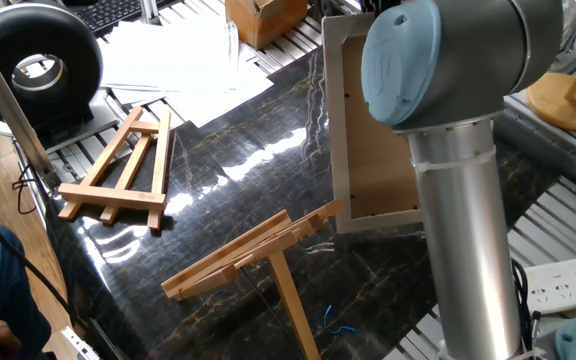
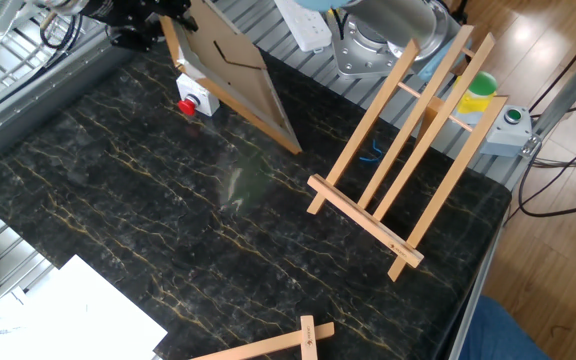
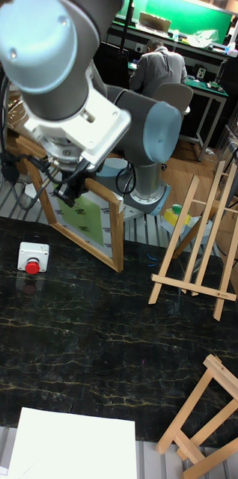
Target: Put the photo frame on the bracket
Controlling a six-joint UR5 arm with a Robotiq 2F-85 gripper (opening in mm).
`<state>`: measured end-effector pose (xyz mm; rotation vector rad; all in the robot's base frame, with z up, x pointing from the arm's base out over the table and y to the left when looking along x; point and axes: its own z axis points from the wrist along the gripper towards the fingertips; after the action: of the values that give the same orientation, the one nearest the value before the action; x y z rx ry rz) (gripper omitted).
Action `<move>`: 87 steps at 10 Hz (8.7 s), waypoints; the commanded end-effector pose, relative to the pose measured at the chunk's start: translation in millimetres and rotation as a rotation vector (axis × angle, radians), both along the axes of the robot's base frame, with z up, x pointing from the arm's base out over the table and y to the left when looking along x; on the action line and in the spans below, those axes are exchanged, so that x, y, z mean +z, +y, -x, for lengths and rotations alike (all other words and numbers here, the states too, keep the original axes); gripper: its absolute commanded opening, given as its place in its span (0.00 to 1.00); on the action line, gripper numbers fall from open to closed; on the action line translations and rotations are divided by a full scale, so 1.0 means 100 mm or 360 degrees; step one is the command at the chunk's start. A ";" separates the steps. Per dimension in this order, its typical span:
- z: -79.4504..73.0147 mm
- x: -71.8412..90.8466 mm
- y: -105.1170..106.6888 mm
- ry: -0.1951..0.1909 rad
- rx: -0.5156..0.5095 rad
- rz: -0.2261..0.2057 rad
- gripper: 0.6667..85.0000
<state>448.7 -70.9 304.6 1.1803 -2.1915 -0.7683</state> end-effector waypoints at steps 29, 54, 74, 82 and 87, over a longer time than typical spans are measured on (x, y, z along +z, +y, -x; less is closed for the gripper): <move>-0.58 0.01 0.24 -0.0624 -0.0028 0.0587 0.01; -0.57 -0.13 0.45 -0.0608 -0.0071 0.0698 0.01; -1.07 -0.28 0.69 -0.0938 -0.0028 0.0462 0.01; -0.91 -0.24 0.52 -0.0836 0.0000 0.0576 0.01; -0.72 0.02 0.54 -0.0811 0.0136 0.0636 0.01</move>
<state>530.6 -20.0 293.0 1.3170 -2.5517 0.0032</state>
